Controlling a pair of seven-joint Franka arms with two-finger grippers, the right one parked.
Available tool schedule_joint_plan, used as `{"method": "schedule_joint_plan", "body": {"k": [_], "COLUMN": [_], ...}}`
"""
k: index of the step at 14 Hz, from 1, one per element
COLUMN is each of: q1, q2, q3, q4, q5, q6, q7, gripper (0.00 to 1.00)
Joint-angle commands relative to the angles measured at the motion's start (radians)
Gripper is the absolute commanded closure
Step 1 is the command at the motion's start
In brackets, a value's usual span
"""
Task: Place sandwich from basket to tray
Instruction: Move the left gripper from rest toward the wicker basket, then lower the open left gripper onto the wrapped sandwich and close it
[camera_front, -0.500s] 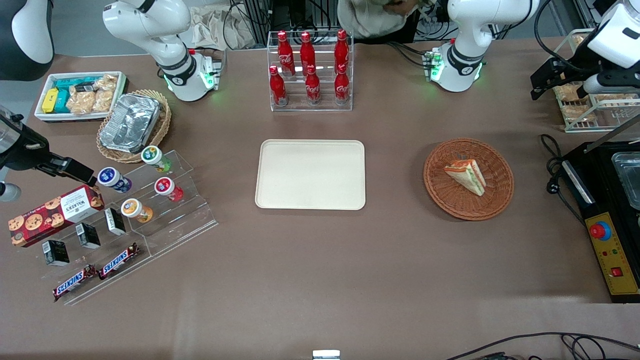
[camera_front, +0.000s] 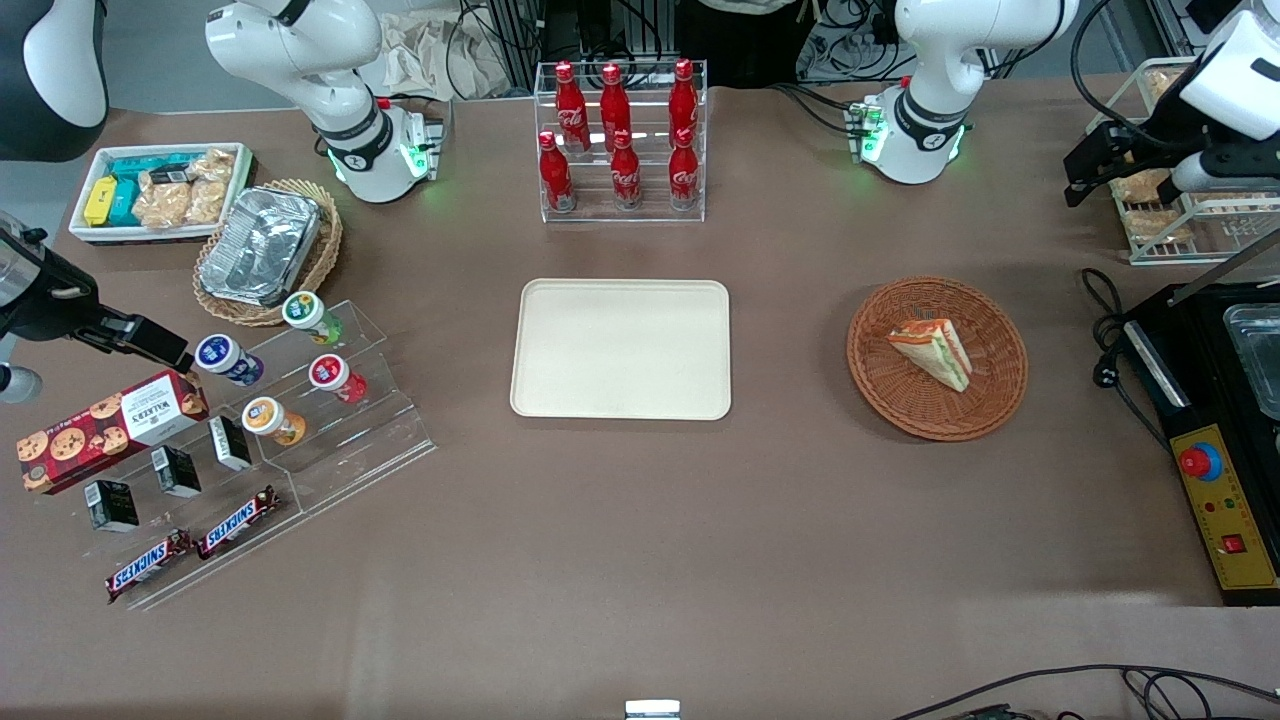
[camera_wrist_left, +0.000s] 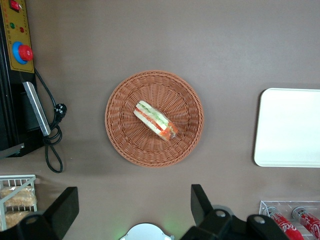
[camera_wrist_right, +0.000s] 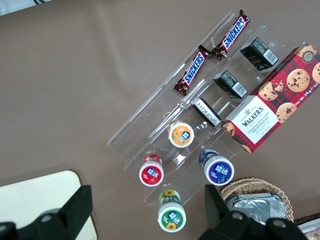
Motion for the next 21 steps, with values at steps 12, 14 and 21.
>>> {"method": "schedule_joint_plan", "body": {"k": [12, 14, 21], "q1": [-0.003, -0.003, -0.007], "q2": [-0.132, -0.077, 0.129], "q3": [-0.009, -0.021, -0.049], "q4": [-0.598, -0.650, -0.701], "q5": [0.007, 0.008, 0.010], "q6": [0.470, 0.594, 0.842], "q7": [-0.261, -0.334, -0.535], "gripper": [0.00, 0.00, 0.00]}}
